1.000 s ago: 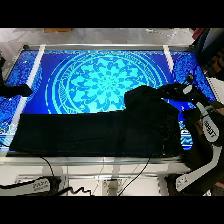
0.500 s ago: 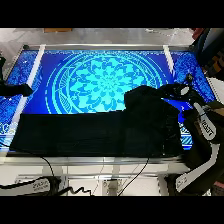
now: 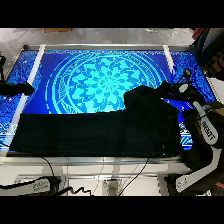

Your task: Fold the clothes and pants, and hang the long-sleeved shirts on hangers.

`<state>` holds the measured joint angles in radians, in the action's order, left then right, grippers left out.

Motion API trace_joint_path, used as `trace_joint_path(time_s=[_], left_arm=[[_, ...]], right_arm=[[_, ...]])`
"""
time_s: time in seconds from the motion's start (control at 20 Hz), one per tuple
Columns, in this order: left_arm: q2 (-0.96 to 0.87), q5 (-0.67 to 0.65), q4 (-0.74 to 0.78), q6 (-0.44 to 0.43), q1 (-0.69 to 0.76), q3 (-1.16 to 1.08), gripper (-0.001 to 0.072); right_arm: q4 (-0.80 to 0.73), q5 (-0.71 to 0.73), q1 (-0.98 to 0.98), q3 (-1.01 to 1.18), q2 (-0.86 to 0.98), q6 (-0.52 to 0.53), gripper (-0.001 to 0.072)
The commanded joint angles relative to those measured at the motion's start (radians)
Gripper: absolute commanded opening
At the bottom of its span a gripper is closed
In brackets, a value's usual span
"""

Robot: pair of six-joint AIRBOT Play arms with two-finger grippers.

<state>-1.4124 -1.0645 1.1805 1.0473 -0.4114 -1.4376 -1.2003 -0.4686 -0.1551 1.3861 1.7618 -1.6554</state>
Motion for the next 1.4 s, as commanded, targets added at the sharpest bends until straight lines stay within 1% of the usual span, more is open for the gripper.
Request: trace_joint_path(time_s=[0.0, 0.1, 0.2, 0.25, 0.45, 0.65, 0.75, 0.9, 0.95, 1.0, 1.1, 1.2, 1.25, 1.35], left_arm=[[0.001, -0.001, -0.111, 0.000, 0.027, -0.001, 0.0697], [0.001, -0.002, -0.119, 0.000, 0.056, -0.001, 0.0697], [0.001, -0.002, -0.119, 0.000, 0.088, -0.001, 0.0697], [0.003, -0.002, -0.119, 0.000, 0.104, -0.001, 0.0697], [0.025, -0.002, -0.119, -0.001, 0.165, -0.001, 0.0697], [0.064, -0.001, -0.119, 0.000, 0.186, -0.001, 0.0697], [0.090, -0.001, -0.119, -0.001, 0.185, -0.001, 0.0697], [0.127, 0.000, -0.107, -0.009, 0.182, -0.001, 0.0697], [0.139, 0.000, -0.107, -0.033, 0.177, -0.001, 0.0697], [0.150, 0.007, -0.106, -0.055, 0.170, -0.001, 0.0697], [0.175, 0.039, -0.103, -0.057, 0.146, -0.001, 0.0697], [0.198, 0.060, -0.104, -0.057, 0.121, -0.001, 0.0697], [0.205, 0.059, -0.104, -0.057, 0.110, -0.001, 0.0697], [0.214, 0.058, -0.104, -0.057, 0.092, -0.001, 0.0696]], right_arm=[[-0.003, -0.037, 0.011, 0.042, -0.104, 0.139, 0.0020], [-0.004, -0.051, 0.032, 0.104, -0.174, 0.230, 0.0020], [-0.004, -0.052, 0.068, 0.182, -0.234, 0.294, 0.0020], [-0.004, -0.053, 0.089, 0.227, -0.256, 0.309, 0.0020], [-0.004, -0.100, 0.193, 0.372, -0.286, 0.316, 0.0020], [-0.004, -0.128, 0.340, 0.396, -0.280, 0.395, 0.0020], [-0.003, -0.183, 0.430, 0.396, -0.267, 0.417, 0.0019], [-0.001, -0.294, 0.594, 0.397, -0.261, 0.519, 0.0019], [0.005, -0.328, 0.650, 0.397, -0.262, 0.553, 0.0020], [0.027, -0.363, 0.708, 0.398, -0.264, 0.578, 0.0019], [0.072, -0.416, 0.810, 0.398, -0.263, 0.629, 0.0020], [0.045, -0.471, 0.892, 0.398, -0.263, 0.645, 0.0020], [0.004, -0.503, 0.915, 0.398, -0.263, 0.645, 0.0020], [-0.039, -0.587, 0.919, 0.397, -0.263, 0.642, 0.0020]])
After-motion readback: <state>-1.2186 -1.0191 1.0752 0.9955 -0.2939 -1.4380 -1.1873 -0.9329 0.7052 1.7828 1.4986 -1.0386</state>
